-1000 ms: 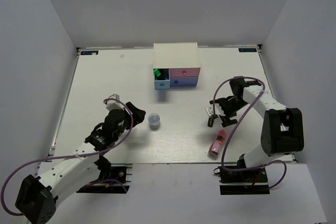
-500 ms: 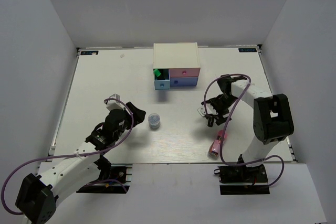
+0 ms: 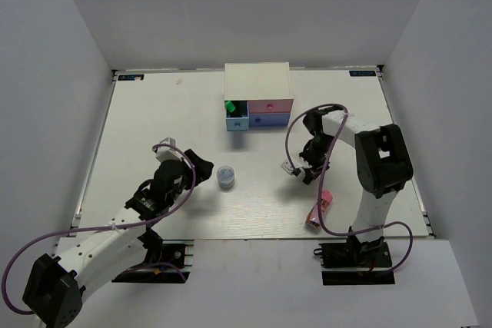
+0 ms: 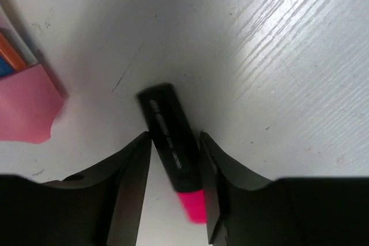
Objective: Sort the stationery into containers
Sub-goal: Grab a piece of stationery with the right arm
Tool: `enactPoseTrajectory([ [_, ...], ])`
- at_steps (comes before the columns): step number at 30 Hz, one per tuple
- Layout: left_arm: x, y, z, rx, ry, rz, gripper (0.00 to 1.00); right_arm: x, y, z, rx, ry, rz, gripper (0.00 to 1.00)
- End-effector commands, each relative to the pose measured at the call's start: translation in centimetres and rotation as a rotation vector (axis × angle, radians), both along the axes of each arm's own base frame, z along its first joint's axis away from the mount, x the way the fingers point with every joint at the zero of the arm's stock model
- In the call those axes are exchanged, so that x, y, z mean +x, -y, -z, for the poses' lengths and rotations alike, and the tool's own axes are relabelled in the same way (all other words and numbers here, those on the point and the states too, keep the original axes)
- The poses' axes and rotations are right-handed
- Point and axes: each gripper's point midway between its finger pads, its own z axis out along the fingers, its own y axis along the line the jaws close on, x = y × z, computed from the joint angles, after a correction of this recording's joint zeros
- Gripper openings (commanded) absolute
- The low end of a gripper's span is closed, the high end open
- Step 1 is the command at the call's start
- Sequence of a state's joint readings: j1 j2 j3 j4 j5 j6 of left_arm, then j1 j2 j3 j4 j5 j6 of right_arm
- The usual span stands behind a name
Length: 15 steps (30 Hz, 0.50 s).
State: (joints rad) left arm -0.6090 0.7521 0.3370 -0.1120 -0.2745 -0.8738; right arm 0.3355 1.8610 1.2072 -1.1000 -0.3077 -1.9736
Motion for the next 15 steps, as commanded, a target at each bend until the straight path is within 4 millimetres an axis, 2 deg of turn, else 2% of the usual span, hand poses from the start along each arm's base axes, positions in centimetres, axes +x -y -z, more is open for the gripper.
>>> enactPoseTrajectory([
  [1,0.0,-0.2,-0.2,0.002,0.01,-0.012,0.86,-0.4,-0.7,0.0,0.111,0.029,-0.527,0.42],
  [2,0.0,-0.2,-0.2,0.002,0.01,-0.012,0.86,-0.3,-0.9,0.0,0.115,0.04,-0.52,0.36],
  [5,0.0,-0.5,-0.3,0.004,0.014,-0.02,0.86,0.0,-1.4,-0.2,0.127,0.064,-0.454,0.29],
  [6,0.0,-0.5,-0.3,0.004,0.014,-0.02,0.86,0.0,-2.4,-0.6,0.164,0.065,-0.396,0.27],
  [7,0.0,-0.5,-0.3,0.004,0.014,-0.02,0.86,1.0,-3.3,-1.2,0.191,0.115,-0.365,0.24],
  [8,0.0,-0.5,-0.3,0.004,0.014,-0.02,0.86,0.6,-4.9,-2.0,0.248,0.071,-0.217,0.18],
  [10,0.0,-0.5,-0.3,0.004,0.014,-0.02,0.86,3.4,-7.3,-4.8,0.326,0.128,-0.103,0.14],
  [11,0.0,-0.5,-0.3,0.004,0.014,-0.02,0.86,4.4,-9.1,-7.1,0.382,0.079,0.076,0.1],
  [12,-0.1,-0.3,-0.3,0.001,0.011,-0.012,0.86,5.1,-10.7,-8.8,0.466,0.059,0.137,0.1],
  [13,0.1,-0.2,-0.5,-0.005,0.02,-0.012,0.86,6.5,-12.1,-11.7,0.561,0.064,0.186,0.09],
  [14,0.1,0.0,-0.6,-0.012,0.023,-0.004,0.86,7.3,-13.0,-13.8,0.579,0.007,0.333,0.09],
  [15,0.1,0.2,-0.6,-0.016,0.02,0.004,0.86,8.0,-14.4,-15.9,0.674,-0.003,0.345,0.09],
])
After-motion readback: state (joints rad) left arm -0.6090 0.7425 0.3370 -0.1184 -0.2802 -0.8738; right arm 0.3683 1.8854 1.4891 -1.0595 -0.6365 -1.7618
